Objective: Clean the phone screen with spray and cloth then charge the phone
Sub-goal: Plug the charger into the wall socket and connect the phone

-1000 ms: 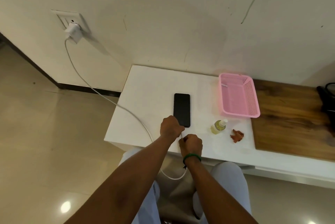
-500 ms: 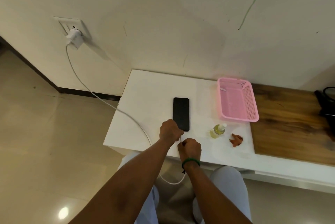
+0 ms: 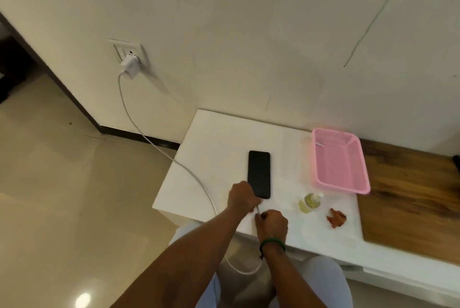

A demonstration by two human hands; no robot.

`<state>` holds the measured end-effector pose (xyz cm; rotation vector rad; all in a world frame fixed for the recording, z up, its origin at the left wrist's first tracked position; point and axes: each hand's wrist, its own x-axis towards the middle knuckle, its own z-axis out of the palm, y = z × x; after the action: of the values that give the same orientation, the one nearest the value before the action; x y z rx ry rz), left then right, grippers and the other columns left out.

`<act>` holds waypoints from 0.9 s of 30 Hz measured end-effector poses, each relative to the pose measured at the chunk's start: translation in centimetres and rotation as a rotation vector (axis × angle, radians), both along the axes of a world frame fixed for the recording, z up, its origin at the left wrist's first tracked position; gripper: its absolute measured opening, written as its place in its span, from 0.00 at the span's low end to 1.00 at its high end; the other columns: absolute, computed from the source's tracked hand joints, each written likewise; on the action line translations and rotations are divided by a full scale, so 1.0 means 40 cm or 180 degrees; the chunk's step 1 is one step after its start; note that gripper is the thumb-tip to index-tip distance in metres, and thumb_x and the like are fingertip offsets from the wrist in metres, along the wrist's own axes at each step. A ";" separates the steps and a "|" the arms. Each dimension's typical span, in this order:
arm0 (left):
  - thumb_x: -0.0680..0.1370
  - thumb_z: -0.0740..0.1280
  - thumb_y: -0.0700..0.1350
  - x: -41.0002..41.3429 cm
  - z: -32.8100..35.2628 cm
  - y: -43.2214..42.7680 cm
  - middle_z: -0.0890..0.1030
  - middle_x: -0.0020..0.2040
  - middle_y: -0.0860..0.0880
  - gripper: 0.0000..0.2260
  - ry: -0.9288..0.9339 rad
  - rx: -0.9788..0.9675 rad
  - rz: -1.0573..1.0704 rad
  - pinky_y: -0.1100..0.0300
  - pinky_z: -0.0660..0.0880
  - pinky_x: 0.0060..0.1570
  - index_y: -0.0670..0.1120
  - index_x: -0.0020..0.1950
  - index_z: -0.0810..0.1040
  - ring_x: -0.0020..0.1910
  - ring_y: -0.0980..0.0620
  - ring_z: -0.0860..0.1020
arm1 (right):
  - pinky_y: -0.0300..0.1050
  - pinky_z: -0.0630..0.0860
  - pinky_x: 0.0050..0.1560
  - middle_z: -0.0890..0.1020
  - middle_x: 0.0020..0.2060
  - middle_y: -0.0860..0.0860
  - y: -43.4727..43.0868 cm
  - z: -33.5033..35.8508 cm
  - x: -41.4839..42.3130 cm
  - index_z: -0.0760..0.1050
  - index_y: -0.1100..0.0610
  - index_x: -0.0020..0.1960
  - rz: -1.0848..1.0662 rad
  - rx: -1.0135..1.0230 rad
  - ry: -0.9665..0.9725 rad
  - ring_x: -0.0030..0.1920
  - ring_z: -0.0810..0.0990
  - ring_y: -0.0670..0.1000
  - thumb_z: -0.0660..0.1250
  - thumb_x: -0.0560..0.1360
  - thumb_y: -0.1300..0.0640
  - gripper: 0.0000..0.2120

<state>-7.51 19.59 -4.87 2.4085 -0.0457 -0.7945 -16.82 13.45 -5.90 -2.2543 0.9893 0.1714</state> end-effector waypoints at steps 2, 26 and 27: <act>0.70 0.75 0.53 0.007 0.014 0.010 0.74 0.22 0.54 0.16 0.0044 -0.0057 0.0003 0.67 0.68 0.26 0.48 0.31 0.72 0.21 0.61 0.73 | 0.44 0.77 0.45 0.83 0.37 0.53 -0.007 -0.005 0.002 0.80 0.57 0.39 0.0058 -0.0064 -0.0041 0.38 0.79 0.51 0.67 0.73 0.51 0.10; 0.78 0.64 0.50 0.519 0.419 0.694 0.80 0.37 0.50 0.12 -0.1917 -0.0202 0.2570 0.61 0.70 0.38 0.43 0.42 0.80 0.36 0.52 0.76 | 0.39 0.71 0.47 0.83 0.36 0.51 0.315 0.236 0.388 0.77 0.50 0.34 0.1336 0.0243 -0.0723 0.42 0.81 0.50 0.73 0.67 0.55 0.06; 0.78 0.64 0.50 0.545 0.416 0.723 0.79 0.35 0.50 0.13 -0.1825 -0.0237 0.2583 0.61 0.70 0.38 0.43 0.39 0.79 0.36 0.51 0.76 | 0.37 0.71 0.47 0.83 0.37 0.49 0.347 0.250 0.421 0.79 0.51 0.36 0.1523 0.0253 -0.0750 0.42 0.80 0.48 0.71 0.69 0.54 0.04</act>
<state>14.30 48.52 11.79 2.2063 0.6183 0.2603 0.00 27.32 4.10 -2.3356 0.3062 0.1425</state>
